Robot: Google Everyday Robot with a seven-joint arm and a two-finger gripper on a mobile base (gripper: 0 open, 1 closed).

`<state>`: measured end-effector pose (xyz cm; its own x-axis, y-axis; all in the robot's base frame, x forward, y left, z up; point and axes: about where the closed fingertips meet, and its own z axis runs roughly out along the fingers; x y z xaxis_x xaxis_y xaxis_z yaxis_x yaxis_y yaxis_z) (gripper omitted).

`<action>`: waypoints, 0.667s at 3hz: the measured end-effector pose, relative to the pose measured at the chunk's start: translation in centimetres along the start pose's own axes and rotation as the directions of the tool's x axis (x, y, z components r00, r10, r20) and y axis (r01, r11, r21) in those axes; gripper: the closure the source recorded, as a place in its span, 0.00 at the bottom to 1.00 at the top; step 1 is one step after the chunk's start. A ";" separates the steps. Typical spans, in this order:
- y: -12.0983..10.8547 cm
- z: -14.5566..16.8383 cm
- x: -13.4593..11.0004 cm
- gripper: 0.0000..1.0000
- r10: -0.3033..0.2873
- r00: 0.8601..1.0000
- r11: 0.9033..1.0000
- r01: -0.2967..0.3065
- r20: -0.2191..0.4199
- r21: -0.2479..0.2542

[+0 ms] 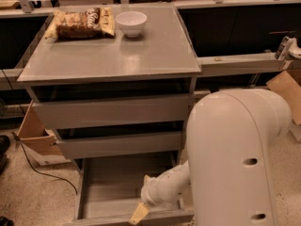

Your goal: Close bottom drawer

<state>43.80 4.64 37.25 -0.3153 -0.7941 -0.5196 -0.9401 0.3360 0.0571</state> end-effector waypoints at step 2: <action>-1.5 2.0 3.1 0.00 -0.023 0.999 0.999 0.022 0.037 0.046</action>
Offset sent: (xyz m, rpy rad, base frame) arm 0.0068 -0.0366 -0.0805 0.0274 -0.1210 -0.0179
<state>44.47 2.65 33.85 -0.2883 -0.7826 -0.5517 -0.9397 0.3418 0.0062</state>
